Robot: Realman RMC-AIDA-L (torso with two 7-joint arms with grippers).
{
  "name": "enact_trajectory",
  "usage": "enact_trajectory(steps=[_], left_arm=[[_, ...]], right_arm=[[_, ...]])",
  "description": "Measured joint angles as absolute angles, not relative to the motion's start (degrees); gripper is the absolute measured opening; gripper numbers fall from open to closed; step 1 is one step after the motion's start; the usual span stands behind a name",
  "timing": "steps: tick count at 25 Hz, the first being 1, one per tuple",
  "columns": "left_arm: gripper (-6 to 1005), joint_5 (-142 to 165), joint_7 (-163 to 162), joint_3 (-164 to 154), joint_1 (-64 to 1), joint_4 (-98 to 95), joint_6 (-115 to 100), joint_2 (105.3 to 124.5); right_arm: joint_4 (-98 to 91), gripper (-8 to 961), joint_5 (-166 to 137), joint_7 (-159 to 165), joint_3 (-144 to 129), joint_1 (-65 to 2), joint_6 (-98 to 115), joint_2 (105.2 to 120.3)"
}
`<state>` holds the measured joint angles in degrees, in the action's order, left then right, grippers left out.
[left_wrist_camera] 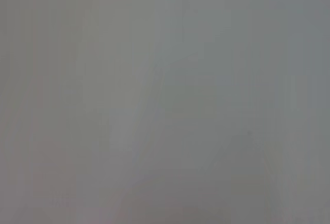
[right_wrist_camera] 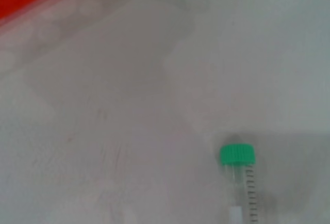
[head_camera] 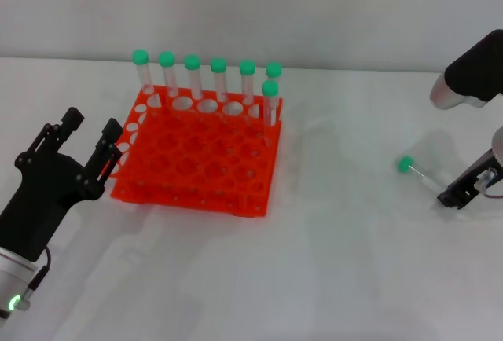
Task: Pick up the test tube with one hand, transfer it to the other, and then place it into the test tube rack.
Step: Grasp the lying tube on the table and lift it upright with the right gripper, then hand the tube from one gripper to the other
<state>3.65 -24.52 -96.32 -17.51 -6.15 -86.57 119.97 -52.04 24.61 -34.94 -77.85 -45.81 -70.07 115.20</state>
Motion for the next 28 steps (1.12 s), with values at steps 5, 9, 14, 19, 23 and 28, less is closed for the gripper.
enact_trajectory(steps=[5, 9, 14, 19, 23, 28], left_arm=[[554, 3.7, -24.5, -96.3, -17.4, -5.9, -86.6, 119.97], [552, 3.8, -24.5, -96.3, -17.3, -5.9, -86.6, 119.97], [550, 3.9, -24.5, -96.4, -17.1, -5.7, -86.9, 119.97], [548, 3.9, -24.8, -96.4, -16.6, -6.1, -87.1, 120.02], [546, 3.9, -25.3, -96.5, -16.6, -6.3, -87.6, 120.08], [544, 3.9, -29.9, -99.4, -17.7, -7.6, -89.4, 119.88]], right_arm=[[-51.4, 185, 24.6, -34.9, -78.0, -46.2, -70.7, 115.29], [-50.8, 186, 24.7, -34.8, -77.9, -46.4, -70.7, 115.26], [-50.9, 186, 24.7, -34.9, -78.1, -46.3, -70.7, 115.31], [-53.1, 186, 25.1, -35.1, -78.2, -44.9, -71.1, 115.48], [-61.1, 186, 26.9, -35.8, -78.0, -41.5, -72.1, 115.49], [-73.3, 186, 35.3, -41.3, -77.6, -34.9, -71.2, 115.45]])
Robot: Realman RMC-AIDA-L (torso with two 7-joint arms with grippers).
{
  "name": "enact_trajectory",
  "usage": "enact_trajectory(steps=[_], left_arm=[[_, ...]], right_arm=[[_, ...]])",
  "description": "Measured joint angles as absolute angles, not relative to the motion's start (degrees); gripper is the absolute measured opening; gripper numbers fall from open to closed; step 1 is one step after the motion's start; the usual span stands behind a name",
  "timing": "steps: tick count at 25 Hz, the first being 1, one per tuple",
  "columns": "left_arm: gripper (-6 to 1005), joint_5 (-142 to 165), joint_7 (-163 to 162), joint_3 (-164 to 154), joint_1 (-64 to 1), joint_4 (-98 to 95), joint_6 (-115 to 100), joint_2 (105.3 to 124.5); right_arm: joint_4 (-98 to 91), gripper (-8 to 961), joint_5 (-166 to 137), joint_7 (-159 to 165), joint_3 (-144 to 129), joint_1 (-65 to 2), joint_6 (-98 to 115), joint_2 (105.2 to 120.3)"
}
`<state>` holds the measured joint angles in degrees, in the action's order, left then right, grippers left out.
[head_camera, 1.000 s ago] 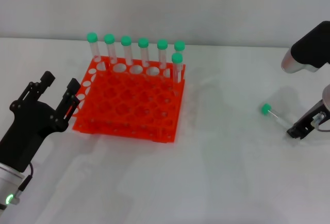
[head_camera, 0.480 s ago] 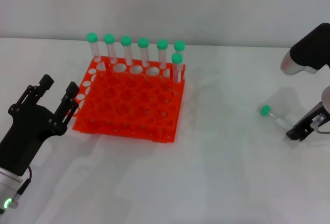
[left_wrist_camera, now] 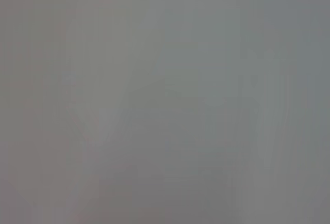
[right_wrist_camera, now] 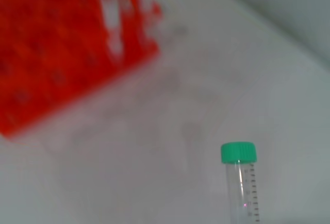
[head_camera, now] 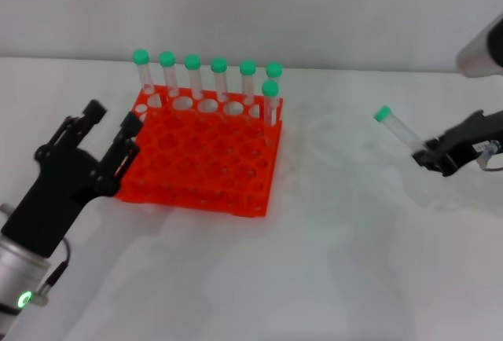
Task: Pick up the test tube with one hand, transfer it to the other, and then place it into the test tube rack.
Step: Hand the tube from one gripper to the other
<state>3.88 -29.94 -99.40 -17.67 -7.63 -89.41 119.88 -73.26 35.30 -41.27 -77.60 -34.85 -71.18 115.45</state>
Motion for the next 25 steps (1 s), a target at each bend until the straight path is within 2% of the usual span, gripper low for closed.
enact_trajectory(steps=[4, 9, 16, 25], left_arm=[[542, 3.9, -36.0, -102.5, -19.7, -9.8, -89.2, 119.35], [540, 6.9, -49.8, -105.5, -25.7, -9.9, -88.2, 118.28], [537, 14.3, -62.5, -105.5, -31.4, -9.9, -81.9, 117.24], [533, 20.0, -68.9, -105.7, -36.1, -10.4, -73.7, 118.58]], right_arm=[[-77.5, 186, 46.7, -51.2, -77.8, -28.7, -67.1, 115.46], [-74.7, 186, 62.9, -67.5, -77.6, -24.0, -63.4, 115.41], [-71.9, 186, 70.2, -75.5, -77.9, -24.1, -63.2, 115.42], [-71.6, 187, 76.0, -80.1, -79.2, -24.5, -63.1, 115.44]])
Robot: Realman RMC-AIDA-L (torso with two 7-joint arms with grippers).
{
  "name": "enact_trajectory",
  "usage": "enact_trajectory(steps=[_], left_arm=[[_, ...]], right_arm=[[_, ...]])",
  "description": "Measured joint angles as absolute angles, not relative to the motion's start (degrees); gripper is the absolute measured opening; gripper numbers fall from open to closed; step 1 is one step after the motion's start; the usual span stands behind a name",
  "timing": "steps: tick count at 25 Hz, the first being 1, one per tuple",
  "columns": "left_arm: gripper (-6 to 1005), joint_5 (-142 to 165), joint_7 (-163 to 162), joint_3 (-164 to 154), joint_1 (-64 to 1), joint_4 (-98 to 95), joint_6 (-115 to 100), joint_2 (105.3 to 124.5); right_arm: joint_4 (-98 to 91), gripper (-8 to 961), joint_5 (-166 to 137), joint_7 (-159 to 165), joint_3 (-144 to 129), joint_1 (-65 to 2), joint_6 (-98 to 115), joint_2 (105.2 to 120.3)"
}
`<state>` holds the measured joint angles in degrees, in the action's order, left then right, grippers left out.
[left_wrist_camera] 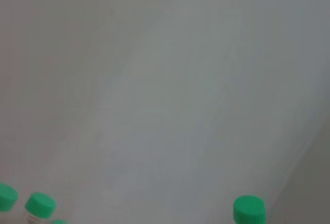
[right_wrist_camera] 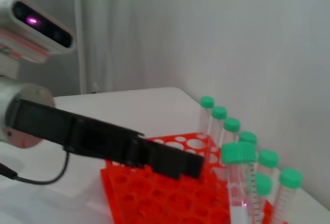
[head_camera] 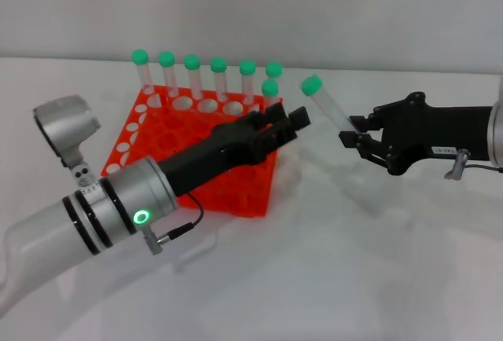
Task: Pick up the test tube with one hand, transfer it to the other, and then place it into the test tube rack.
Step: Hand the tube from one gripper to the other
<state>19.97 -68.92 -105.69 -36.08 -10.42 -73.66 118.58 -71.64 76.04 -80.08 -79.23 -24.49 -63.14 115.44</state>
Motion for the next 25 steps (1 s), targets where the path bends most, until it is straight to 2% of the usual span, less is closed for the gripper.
enact_trajectory(steps=[25], left_arm=[[522, 23.0, -68.2, -106.0, -36.3, -13.0, -73.2, 118.92]], right_arm=[[-71.5, 187, 74.9, -81.5, -83.9, -25.2, -62.6, 115.30]])
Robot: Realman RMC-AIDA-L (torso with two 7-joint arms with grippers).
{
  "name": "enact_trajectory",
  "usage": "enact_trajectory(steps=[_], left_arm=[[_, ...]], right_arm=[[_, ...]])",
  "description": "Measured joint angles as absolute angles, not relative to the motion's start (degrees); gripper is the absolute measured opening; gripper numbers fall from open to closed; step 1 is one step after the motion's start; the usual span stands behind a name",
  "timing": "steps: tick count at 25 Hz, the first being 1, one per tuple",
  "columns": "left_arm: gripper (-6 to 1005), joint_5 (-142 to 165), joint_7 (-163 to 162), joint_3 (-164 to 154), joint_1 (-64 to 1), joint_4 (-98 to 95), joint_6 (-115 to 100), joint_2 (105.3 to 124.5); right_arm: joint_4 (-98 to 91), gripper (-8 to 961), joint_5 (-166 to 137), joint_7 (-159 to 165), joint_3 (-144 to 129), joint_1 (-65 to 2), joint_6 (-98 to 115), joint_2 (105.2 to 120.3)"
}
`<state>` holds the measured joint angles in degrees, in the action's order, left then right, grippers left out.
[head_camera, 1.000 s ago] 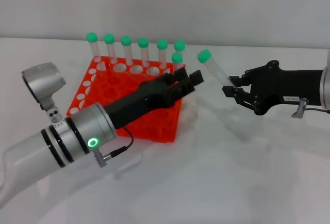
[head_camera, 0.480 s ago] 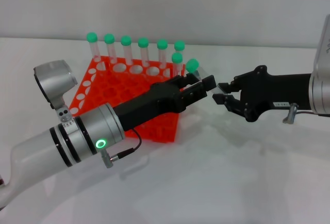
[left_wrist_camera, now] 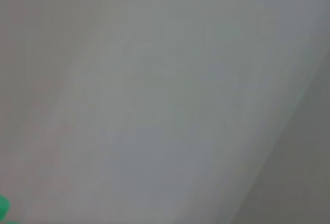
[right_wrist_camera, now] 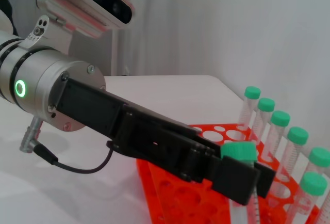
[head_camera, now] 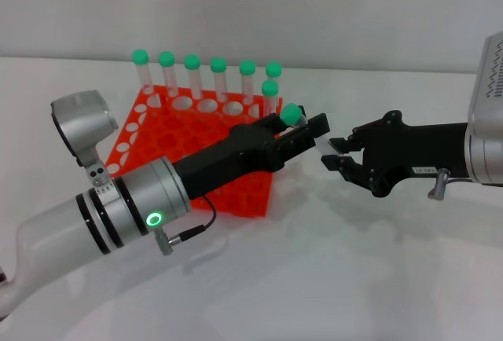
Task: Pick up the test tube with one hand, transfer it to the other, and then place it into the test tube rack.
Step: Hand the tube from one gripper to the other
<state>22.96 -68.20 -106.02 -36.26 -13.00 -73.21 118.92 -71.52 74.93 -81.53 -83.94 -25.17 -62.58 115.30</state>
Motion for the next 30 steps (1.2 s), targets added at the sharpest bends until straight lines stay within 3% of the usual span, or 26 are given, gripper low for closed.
enact_trajectory(steps=[8, 11, 16, 30], left_arm=[[518, 23.0, -68.1, -105.8, -36.1, -12.8, -73.2, 118.91], [315, 23.0, -68.1, -105.7, -36.1, -12.7, -73.2, 118.91], [258, 23.0, -68.1, -105.6, -36.1, -12.7, -72.4, 118.85], [212, 22.6, -66.3, -105.6, -36.0, -13.0, -71.9, 118.59]], right_arm=[[-71.9, 187, 74.9, -81.6, -84.0, -25.3, -62.3, 115.40], [-71.9, 187, 74.9, -81.6, -84.2, -25.3, -62.2, 115.40], [-72.0, 187, 74.9, -81.7, -85.0, -25.4, -61.6, 115.40], [-70.2, 261, 74.2, -79.9, -84.3, -26.1, -59.2, 115.19]])
